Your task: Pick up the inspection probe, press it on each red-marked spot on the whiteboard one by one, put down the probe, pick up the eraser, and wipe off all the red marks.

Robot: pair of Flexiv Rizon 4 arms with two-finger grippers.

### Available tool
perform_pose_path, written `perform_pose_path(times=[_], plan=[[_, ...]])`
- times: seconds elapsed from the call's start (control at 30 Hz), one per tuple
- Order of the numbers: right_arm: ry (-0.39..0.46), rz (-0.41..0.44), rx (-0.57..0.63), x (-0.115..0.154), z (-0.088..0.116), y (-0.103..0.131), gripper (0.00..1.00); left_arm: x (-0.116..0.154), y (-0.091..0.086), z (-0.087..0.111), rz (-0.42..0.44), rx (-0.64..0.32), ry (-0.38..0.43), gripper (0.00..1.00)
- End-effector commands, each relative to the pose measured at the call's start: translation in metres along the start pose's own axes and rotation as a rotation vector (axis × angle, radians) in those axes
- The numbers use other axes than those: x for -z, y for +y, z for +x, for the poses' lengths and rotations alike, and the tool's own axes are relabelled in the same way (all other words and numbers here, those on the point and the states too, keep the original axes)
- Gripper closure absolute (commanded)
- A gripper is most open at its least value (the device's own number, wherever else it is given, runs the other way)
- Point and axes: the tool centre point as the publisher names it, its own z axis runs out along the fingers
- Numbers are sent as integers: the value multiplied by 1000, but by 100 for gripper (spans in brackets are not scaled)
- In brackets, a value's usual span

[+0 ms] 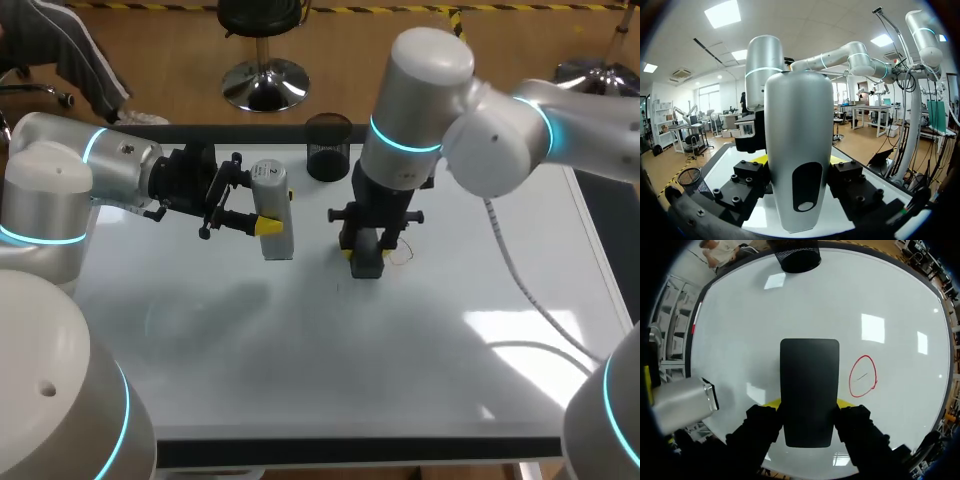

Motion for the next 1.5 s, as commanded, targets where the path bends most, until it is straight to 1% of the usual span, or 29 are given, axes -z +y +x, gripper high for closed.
perform_pose_path(times=[0.03, 0.3, 0.4, 0.83, 1.13, 1.27, 1.5], plan=[[14, 4, 0, -11, -1, 3, 100, 0, -1, 1, 0, -1, -2, 100], [25, 4, 0, -17, -5, 2, 100, 0, -1, 1, 0, -1, -2, 100], [8, 11, 4, -21, -10, 3, 100, 0, -1, 1, 0, -1, -2, 100], [-5, 27, -41, -26, -43, 4, 100, 0, -1, 1, 0, -1, -2, 100], [-30, 47, -75, -33, -64, 2, 100, 0, -1, 1, 0, -1, -2, 100], [-28, 59, -97, -32, -76, 1, 100, 0, -1, 1, 0, -1, -2, 100], [-59, 59, -132, -25, -97, 0, 100, 0, -1, 1, 0, -1, -2, 100]])
